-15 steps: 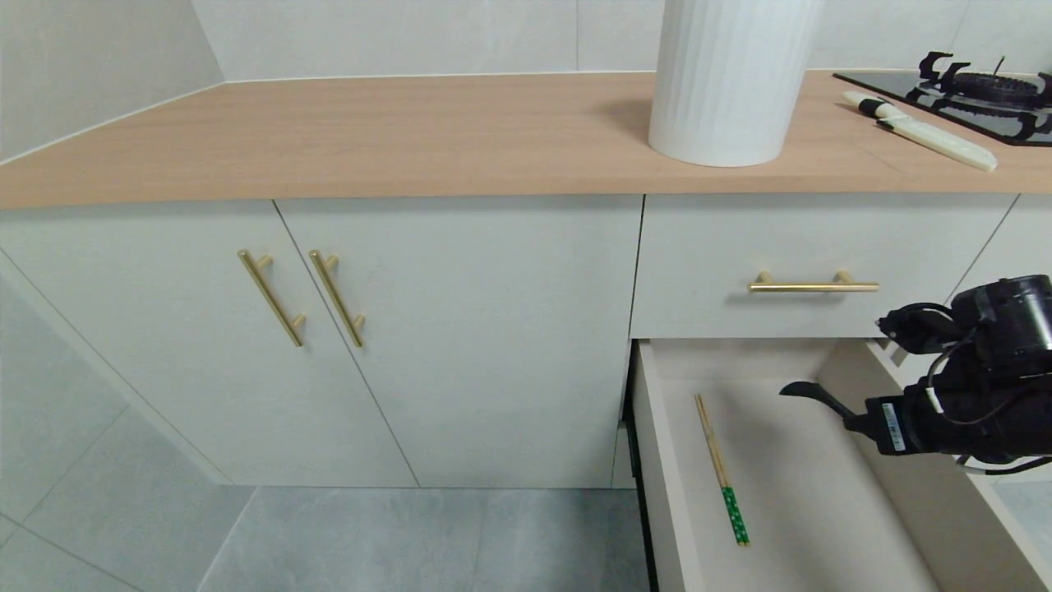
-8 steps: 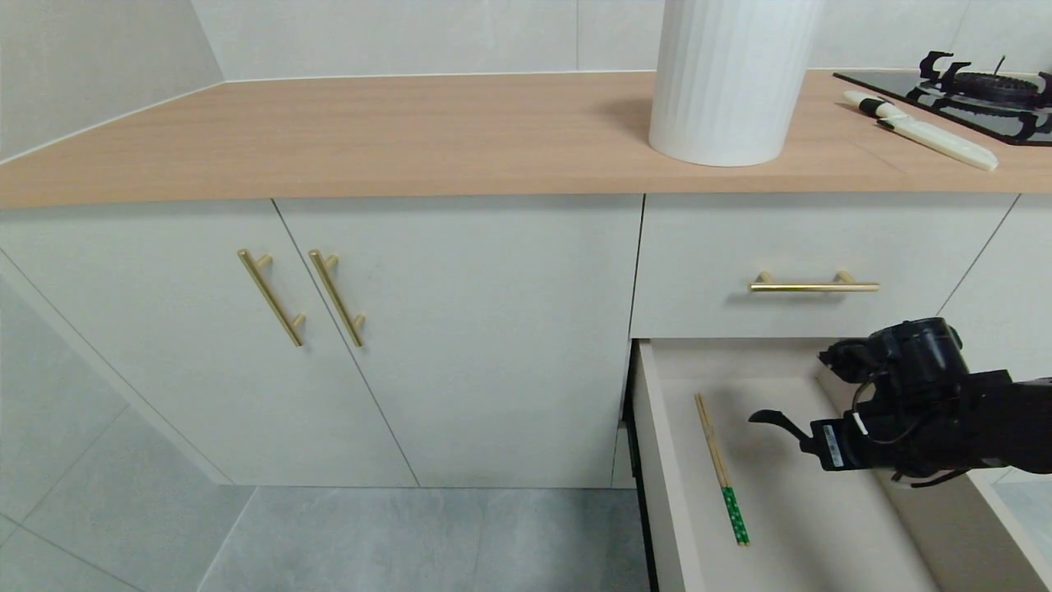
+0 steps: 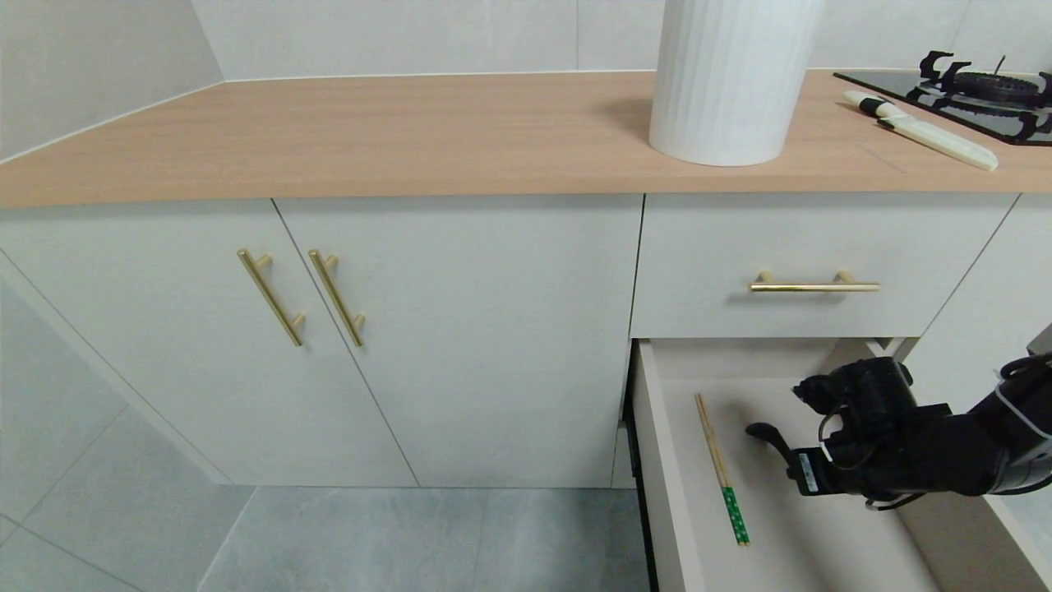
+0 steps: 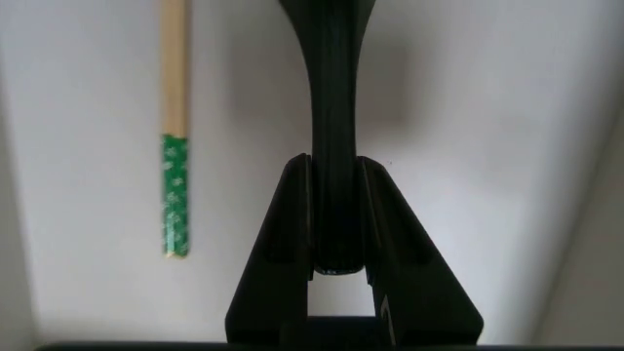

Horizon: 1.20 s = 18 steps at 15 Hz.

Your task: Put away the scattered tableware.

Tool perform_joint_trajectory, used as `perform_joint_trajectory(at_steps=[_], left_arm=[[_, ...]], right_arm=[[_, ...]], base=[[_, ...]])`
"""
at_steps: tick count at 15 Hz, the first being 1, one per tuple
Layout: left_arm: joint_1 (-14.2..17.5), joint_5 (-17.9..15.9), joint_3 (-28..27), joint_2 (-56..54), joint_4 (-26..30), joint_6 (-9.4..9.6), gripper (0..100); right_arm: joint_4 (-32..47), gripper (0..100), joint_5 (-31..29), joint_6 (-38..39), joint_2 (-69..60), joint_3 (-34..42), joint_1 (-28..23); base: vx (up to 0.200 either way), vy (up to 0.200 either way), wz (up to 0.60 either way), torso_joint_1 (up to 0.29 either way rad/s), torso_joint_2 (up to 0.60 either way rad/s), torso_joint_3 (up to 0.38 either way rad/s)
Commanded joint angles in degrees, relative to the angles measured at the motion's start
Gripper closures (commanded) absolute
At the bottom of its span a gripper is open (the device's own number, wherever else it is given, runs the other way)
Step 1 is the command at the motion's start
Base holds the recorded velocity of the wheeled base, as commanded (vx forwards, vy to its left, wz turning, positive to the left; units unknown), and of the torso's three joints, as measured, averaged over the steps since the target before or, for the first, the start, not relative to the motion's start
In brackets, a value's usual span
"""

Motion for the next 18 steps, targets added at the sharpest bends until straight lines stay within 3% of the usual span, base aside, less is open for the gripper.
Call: perform_joint_trajectory(at_steps=[1,12,13,18], left_arm=[[0.02,0.04,0.01,0.02,-0.02,0.01,0],[0.02,0.04,0.01,0.02,-0.02,0.01,0],[0.02,0.04,0.01,0.02,-0.02,0.01,0],[0.02,0.04,0.01,0.02,-0.02,0.01,0]], right_arm=[[-0.76,100,-0.44,0.0,3.01,0.13,0.06],[-5.76,100,-3.07,1.14,5.91,0.4,0.06],[-5.76,0,-3.25,1.23,5.91,0.4,0.06],[-5.76,0,-3.51,1.23,5.12,0.4,0.06]], base=[[0.0,0.0,0.0,0.0,0.0,0.0],[0.0,0.0,0.0,0.0,0.0,0.0],[0.0,0.0,0.0,0.0,0.0,0.0],[0.0,0.0,0.0,0.0,0.0,0.0]])
